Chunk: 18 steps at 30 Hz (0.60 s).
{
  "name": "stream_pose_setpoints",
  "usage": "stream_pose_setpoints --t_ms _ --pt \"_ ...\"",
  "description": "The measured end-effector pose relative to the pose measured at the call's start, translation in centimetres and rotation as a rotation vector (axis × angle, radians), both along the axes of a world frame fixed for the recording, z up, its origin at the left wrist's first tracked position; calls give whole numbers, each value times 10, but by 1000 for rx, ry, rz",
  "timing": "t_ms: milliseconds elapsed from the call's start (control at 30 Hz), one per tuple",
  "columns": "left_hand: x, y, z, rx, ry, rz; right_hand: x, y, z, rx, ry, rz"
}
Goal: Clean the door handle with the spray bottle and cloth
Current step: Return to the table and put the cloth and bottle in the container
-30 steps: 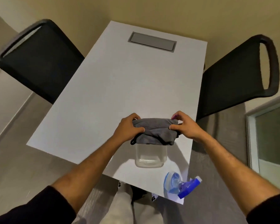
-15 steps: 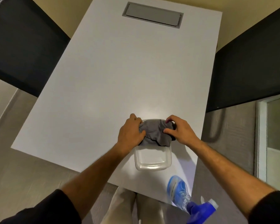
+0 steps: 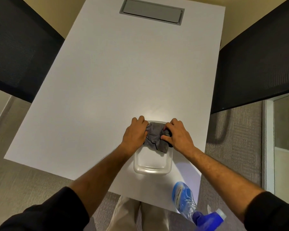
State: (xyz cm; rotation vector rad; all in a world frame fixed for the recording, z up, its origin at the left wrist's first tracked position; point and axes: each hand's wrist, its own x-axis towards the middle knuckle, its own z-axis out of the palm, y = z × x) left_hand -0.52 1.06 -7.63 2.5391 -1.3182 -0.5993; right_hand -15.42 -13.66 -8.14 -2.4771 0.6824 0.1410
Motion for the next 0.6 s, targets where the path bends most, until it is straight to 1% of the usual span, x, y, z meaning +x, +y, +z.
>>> stream_pose_setpoints --t_ms 100,233,300,367,433,533,600 --pt "5 -7 -2 -12 -38 -65 1 5 -3 -37 2 -38" --pt "6 -8 -6 -9 -143 -180 4 6 -5 -300 23 99" --pt "6 -6 -8 -10 -173 -232 6 9 -7 -341 37 122" --pt "7 -6 -11 -18 -182 -243 7 11 -10 -303 58 88" --pt "8 -6 -15 -11 -191 -237 6 8 -12 -216 37 53" --pt "7 -2 -13 -4 -196 -241 -5 -4 1 -77 -53 60" --pt "6 3 -4 -15 -174 -229 -22 -16 19 -80 -140 11"
